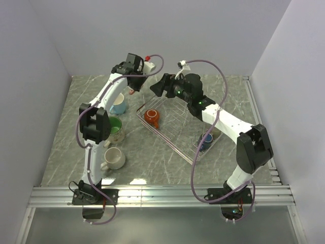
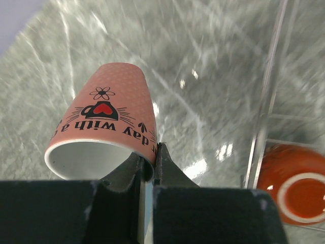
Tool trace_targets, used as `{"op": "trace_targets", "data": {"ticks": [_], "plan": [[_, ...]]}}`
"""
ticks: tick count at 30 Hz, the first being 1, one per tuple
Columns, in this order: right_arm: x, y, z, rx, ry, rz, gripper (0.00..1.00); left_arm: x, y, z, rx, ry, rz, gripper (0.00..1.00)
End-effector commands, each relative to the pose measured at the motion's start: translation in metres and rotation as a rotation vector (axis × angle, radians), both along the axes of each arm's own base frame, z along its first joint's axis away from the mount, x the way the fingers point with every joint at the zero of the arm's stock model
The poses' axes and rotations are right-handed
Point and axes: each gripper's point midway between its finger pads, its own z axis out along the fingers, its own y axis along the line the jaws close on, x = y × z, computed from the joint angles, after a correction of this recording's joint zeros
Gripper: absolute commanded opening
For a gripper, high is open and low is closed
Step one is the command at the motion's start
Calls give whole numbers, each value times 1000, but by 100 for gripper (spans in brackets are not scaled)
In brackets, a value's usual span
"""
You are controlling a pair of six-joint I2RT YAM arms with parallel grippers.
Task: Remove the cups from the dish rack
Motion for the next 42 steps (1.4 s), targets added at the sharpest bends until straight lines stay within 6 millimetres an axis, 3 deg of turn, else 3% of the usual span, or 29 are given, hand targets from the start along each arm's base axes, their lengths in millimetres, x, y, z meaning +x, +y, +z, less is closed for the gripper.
{"op": "trace_targets", "data": {"ticks": [1,8,14,20,28,33,37,42], "plan": [[-8,-9,29,-3,-89,-6,90,4,-3,21,91,-79,-63,0],[-15,-10,31,-11,-97,6,89,-15,-7,-11,135,31,-97,0],[-18,-25,42,-22,-129,-47,89,-32,-4,-44,162,143,-110,0],[-25,-37,57,-30,-171,-82,89,-37,-6,-60,175,198,-112,1],[-27,-39,56,-37,-171,-83,89,-47,-8,-73,213,251,-130,10],[-26,-37,57,-29,-171,-77,89,-43,-5,-71,225,228,-108,25],[-26,-36,58,-34,-172,-72,89,-32,-8,-53,202,159,-88,43],[-26,-35,58,-33,-169,-66,89,-15,-11,-23,184,40,-76,48]]}}
